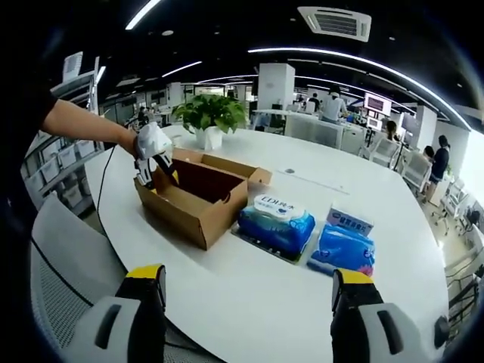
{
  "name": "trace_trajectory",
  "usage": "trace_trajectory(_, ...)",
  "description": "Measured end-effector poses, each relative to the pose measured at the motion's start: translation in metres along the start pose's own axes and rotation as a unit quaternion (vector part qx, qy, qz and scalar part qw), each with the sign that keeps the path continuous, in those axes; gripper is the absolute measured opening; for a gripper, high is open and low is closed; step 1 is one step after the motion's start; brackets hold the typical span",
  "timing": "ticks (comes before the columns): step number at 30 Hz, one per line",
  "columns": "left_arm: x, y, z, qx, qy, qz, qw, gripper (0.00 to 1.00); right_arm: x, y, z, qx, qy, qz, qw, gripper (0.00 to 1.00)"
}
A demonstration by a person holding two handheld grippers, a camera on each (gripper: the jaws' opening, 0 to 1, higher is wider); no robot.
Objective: Operate the shoe box by opening the lid, removing the specified soft item, and placing it in the target area until the item is outside and the box remains undamaged.
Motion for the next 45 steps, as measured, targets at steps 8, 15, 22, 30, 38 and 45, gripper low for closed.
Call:
trace_trajectory(8, 0.000, -0.001, -0.002, -0.006, 0.002, -0.003, 1.0000, 0.52, 0.002, 0.002, -0.002, 0.001, 0.003, 0.004, 1.0000, 0.90)
trace_trajectory(15, 0.000, 0.001, -0.003, -0.019, -0.005, 0.000, 0.9998, 0.52, 0.004, 0.003, -0.003, -0.003, 0.006, 0.004, 1.0000, 0.90)
trace_trajectory(22, 0.001, 0.003, -0.003, -0.016, -0.006, 0.003, 0.9999, 0.52, 0.003, 0.001, -0.004, -0.001, 0.007, 0.002, 1.0000, 0.90)
trace_trajectory(30, 0.002, 0.008, -0.004, -0.012, -0.003, 0.017, 0.9998, 0.48, 0.004, 0.001, -0.003, -0.001, 0.006, 0.001, 1.0000, 0.90)
trace_trajectory(38, 0.004, 0.007, -0.004, -0.006, -0.003, 0.010, 0.9999, 0.44, 0.004, 0.001, -0.004, -0.001, 0.008, 0.001, 1.0000, 0.89)
trace_trajectory(45, 0.011, 0.003, -0.006, 0.006, 0.008, 0.000, 0.9999, 0.44, 0.002, -0.001, -0.004, 0.000, 0.008, -0.002, 1.0000, 0.89)
Point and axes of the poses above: the point that each gripper's makers call its tool centre point, and the gripper's own axes: x roughly forward along the fingers, y roughly to its left, z roughly out of its top, the point moved 6 cm from there along -x, roughly backward along the fingers, and after that the axes turned 7 degrees about z, right-handed, at the moved point
